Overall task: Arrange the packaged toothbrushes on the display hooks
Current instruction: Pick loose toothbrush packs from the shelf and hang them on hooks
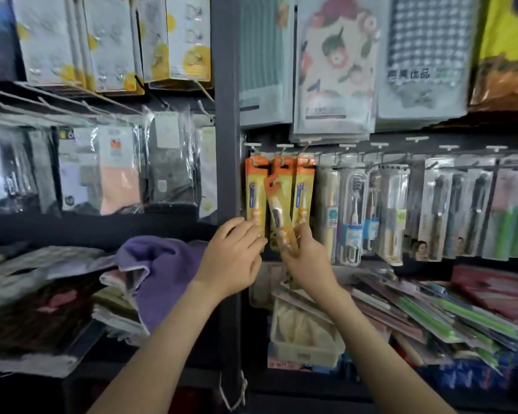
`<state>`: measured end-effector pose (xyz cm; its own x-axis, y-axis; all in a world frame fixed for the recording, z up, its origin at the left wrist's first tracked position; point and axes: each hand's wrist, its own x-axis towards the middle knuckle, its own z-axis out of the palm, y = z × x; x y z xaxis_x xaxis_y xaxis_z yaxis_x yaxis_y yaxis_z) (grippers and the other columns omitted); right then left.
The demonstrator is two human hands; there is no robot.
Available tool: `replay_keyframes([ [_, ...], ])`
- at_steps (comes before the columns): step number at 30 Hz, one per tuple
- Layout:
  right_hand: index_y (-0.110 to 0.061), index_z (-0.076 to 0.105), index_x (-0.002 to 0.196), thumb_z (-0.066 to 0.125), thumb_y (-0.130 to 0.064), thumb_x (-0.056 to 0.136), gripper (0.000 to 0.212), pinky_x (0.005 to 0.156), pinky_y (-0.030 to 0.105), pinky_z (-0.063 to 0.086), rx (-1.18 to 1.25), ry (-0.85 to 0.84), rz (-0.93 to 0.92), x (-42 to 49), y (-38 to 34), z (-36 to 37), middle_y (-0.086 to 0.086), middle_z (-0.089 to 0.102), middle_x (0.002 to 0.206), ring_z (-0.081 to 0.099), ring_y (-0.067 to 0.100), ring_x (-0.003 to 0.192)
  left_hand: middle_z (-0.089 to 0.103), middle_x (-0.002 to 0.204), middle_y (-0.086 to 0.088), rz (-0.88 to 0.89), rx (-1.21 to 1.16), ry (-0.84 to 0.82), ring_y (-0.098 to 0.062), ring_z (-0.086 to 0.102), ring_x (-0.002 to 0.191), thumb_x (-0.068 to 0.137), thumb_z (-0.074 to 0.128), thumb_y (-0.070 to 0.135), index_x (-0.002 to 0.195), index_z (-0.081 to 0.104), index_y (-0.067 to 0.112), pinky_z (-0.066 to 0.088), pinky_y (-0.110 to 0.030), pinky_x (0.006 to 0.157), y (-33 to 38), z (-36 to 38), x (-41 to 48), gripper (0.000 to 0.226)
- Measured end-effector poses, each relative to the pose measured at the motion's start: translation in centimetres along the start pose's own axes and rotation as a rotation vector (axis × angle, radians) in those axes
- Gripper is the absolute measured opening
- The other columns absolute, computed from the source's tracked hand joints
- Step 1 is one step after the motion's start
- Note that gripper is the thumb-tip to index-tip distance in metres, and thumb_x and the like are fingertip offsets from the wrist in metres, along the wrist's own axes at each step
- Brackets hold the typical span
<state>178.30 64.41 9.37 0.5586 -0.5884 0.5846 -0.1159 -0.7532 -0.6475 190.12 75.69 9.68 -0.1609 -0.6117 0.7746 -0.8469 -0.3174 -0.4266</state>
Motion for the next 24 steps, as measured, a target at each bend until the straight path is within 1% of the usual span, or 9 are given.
replay_keyframes([
  [1,-0.007,0.044,0.11,0.057,-0.015,0.09,0.026,0.065,0.031,0.042,-0.003,-0.02,-0.019,0.6,-0.1,0.3,0.01,0.063,0.089,0.06,0.032,0.079,0.069,0.104,-0.003,0.008,-0.009,0.027,-0.02,0.055,0.106,0.073,0.052,0.016,0.092,0.071,0.013,0.027,-0.031,0.107,-0.1,0.1,0.0,0.027],
  [4,-0.011,0.046,0.111,0.054,-0.014,0.093,0.02,0.058,0.026,0.029,0.015,-0.073,-0.041,2.0,-0.2,0.7,-0.005,0.05,0.072,0.049,0.018,0.067,0.068,0.104,-0.003,0.023,-0.019,0.071,-0.019,0.054,0.103,0.072,0.05,0.016,0.094,0.07,0.012,0.021,-0.028,0.11,-0.5,-0.1,0.0,0.03],
  [7,-0.014,0.048,0.106,0.054,-0.01,0.092,0.016,0.059,0.025,0.034,0.062,-0.092,-0.033,2.6,0.1,1.3,-0.01,0.05,0.069,0.049,0.012,0.064,0.068,0.105,-0.002,0.033,-0.029,0.071,-0.019,0.052,0.104,0.071,0.05,0.016,0.095,0.07,0.013,0.02,-0.028,0.111,-0.5,-0.2,0.0,0.032],
  [10,-0.016,0.046,0.099,0.054,-0.005,0.09,0.017,0.053,0.017,0.034,0.089,-0.134,-0.066,3.2,-0.1,2.3,-0.009,0.051,0.067,0.047,0.004,0.058,0.068,0.105,0.0,0.036,-0.022,0.066,-0.018,0.052,0.103,0.072,0.05,0.016,0.095,0.071,0.014,0.022,-0.029,0.11,-0.6,0.0,-0.1,0.031],
  [12,-0.013,0.044,0.099,0.053,-0.006,0.09,0.014,0.054,0.022,0.036,0.133,-0.127,-0.043,4.1,-0.3,2.8,-0.004,0.051,0.07,0.047,0.011,0.059,0.068,0.103,0.0,0.034,-0.02,0.071,-0.018,0.054,0.101,0.074,0.051,0.016,0.092,0.07,0.015,0.022,-0.028,0.11,-0.6,0.0,-0.1,0.027],
  [14,-0.015,0.043,0.1,0.052,-0.01,0.091,0.014,0.058,0.027,0.037,0.185,-0.11,-0.003,5.2,-0.7,3.2,-0.002,0.051,0.074,0.047,0.013,0.062,0.067,0.099,0.0,0.026,-0.018,0.077,-0.018,0.054,0.098,0.074,0.051,0.017,0.09,0.07,0.015,0.022,-0.027,0.11,-0.6,0.1,-0.1,0.025],
  [19,-0.017,0.044,0.103,0.054,-0.015,0.092,0.015,0.061,0.028,0.042,0.335,-0.091,0.125,6.5,-1.0,4.1,0.005,0.052,0.086,0.05,0.017,0.074,0.067,0.097,0.001,0.022,-0.018,0.095,-0.017,0.055,0.097,0.075,0.051,0.017,0.088,0.07,0.016,0.023,-0.027,0.11,-0.5,0.1,-0.2,0.024],
  [22,-0.015,0.044,0.102,0.055,-0.012,0.091,0.016,0.074,0.036,0.046,0.382,-0.059,0.148,6.7,-1.0,4.7,0.017,0.057,0.098,0.052,0.021,0.083,0.067,0.097,0.001,0.018,-0.009,0.095,-0.017,0.057,0.096,0.075,0.051,0.017,0.089,0.071,0.016,0.023,-0.027,0.11,-0.5,0.1,0.0,0.024],
  [24,-0.012,0.044,0.109,0.055,-0.014,0.092,0.02,0.076,0.034,0.044,0.38,-0.047,0.157,6.4,-1.0,5.0,0.014,0.057,0.101,0.052,0.018,0.085,0.068,0.097,0.001,0.017,-0.007,0.1,-0.018,0.058,0.097,0.075,0.052,0.017,0.089,0.071,0.016,0.023,-0.027,0.11,-0.5,0.2,0.0,0.023],
])
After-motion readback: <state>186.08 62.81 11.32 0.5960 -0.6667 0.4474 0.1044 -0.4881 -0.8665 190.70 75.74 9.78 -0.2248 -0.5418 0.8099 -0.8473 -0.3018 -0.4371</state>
